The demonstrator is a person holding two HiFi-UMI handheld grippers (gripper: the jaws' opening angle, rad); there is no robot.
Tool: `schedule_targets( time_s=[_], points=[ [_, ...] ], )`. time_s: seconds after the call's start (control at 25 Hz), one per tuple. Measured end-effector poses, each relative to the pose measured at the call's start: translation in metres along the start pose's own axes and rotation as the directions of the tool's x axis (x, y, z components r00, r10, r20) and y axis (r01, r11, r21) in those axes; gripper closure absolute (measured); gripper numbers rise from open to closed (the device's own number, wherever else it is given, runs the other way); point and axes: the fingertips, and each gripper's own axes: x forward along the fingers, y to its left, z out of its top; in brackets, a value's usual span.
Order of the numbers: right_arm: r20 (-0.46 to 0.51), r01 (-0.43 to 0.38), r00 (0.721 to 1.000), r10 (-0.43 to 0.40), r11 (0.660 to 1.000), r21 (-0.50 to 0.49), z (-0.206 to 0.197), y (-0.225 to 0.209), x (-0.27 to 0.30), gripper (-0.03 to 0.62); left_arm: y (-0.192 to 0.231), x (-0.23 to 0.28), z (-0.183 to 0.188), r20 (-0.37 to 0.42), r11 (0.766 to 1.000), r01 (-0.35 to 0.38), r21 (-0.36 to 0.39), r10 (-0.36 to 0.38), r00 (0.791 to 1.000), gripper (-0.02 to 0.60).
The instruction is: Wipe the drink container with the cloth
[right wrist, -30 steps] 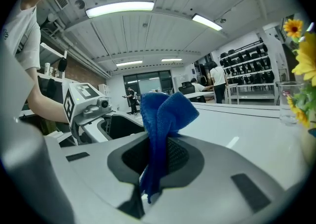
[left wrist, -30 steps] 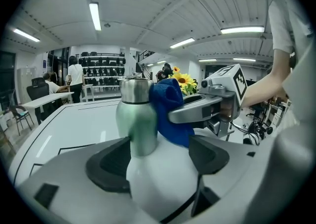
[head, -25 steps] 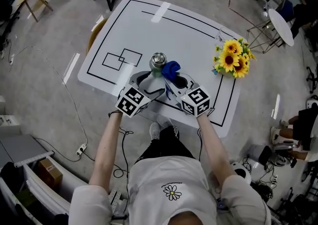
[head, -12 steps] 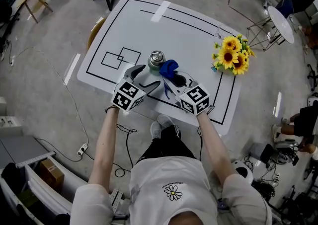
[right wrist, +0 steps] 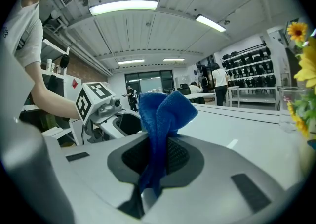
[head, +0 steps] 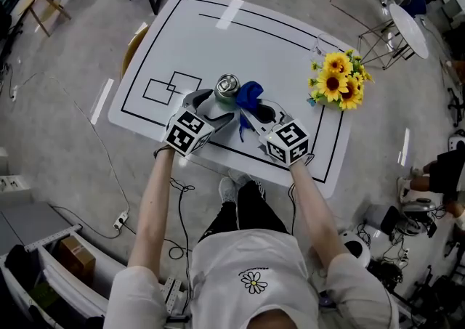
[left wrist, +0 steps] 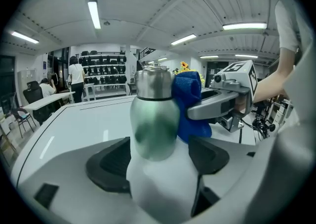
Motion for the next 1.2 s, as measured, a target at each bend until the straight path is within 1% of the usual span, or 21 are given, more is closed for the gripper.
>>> schedule_targets(
  time_s=[0.24, 0.56, 0.76, 0.96, 1.2],
  points=[
    [-0.003, 0.029, 1.0, -0.029, 1.0, 0.002, 0.004, -0.021, 0.003, 0.553, 0.0, 0.007, 0.0, -0.006, 1.0, 0.017, 0.011, -0.017, 1.0, 0.224],
    [-0.007, 0.041, 0.999, -0.041, 0.999, 0.006, 0.005, -0.025, 0.003, 0.553, -0.003, 0.009, 0.002, -0.004, 0.999, 0.039, 0.02, -0.039, 0.999, 0.225],
    [-0.017, 0.038, 0.999, -0.038, 0.999, 0.002, 0.001, -0.017, 0.001, 0.553, -0.007, 0.005, -0.001, -0.009, 0.999, 0.03, 0.01, -0.03, 1.0, 0.225],
    [-0.024, 0.026, 0.999, -0.026, 1.0, -0.004, 0.0, -0.003, 0.0, 0.553, -0.022, -0.006, -0.009, -0.022, 1.0, 0.027, 0.012, -0.027, 0.999, 0.225],
    [-0.037, -0.004, 0.999, 0.003, 1.0, -0.022, -0.002, 0.012, -0.003, 0.553, -0.037, -0.013, -0.013, -0.002, 0.999, 0.032, -0.014, -0.032, 0.999, 0.224]
  ],
)
